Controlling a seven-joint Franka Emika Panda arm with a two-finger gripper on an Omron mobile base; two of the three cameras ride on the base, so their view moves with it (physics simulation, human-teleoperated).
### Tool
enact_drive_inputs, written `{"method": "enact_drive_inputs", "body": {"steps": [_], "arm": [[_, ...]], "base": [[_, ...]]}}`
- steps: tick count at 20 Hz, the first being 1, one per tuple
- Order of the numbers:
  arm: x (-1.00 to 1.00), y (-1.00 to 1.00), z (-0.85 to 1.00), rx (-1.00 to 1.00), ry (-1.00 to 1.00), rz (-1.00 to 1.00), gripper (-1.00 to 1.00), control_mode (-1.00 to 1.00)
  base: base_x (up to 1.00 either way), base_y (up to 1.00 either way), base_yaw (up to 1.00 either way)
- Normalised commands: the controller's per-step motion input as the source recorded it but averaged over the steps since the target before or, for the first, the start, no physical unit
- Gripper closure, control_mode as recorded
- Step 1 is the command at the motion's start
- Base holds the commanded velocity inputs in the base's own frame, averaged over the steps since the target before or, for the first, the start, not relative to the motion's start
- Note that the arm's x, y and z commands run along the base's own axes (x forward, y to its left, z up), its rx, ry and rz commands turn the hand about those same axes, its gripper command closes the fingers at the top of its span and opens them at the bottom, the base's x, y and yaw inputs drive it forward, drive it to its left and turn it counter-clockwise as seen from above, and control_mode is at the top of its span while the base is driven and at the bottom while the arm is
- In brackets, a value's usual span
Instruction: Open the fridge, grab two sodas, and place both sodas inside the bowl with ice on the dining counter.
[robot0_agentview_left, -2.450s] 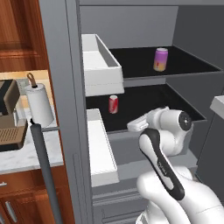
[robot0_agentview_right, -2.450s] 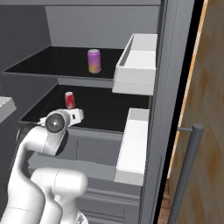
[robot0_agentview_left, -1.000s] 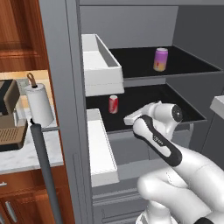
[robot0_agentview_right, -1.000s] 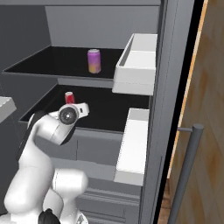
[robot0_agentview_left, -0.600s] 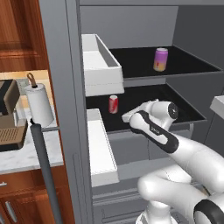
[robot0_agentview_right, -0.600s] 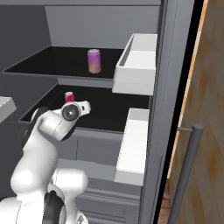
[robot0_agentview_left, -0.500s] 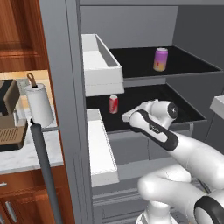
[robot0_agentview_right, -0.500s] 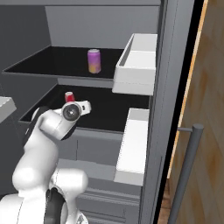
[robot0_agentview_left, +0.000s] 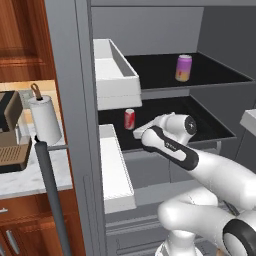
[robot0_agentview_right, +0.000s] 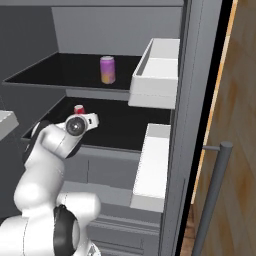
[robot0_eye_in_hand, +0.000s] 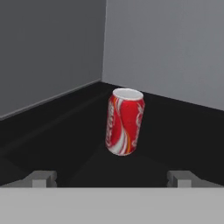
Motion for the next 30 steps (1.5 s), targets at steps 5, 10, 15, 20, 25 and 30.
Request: {"method": "enact_drive_inputs", "body": {"steps": [5,10,15,20,25,30], "arm": [[0.17,0.08,0.11,0.0,0.0,0.0,-1.0,-1.0],[0.2,-0.13,0.08,0.01,0.0,0.0,-1.0,-1.0],[0.21,0.0,0.0,0.0,0.0,0.0,-1.0,-1.0],[0.27,0.0,0.0,0.0,0.01,0.0,-1.0,-1.0],[0.26,0.08,0.0,0.0,0.02,0.0,-1.0,-1.0],[0.16,0.31,-0.04,0.0,0.05,0.0,-1.0,-1.0]], "base": [[0.0,0.0,0.0],[0.0,0.0,0.0],[0.0,0.0,0.0],[0.0,0.0,0.0],[0.0,0.0,0.0],[0.0,0.0,0.0]]}}
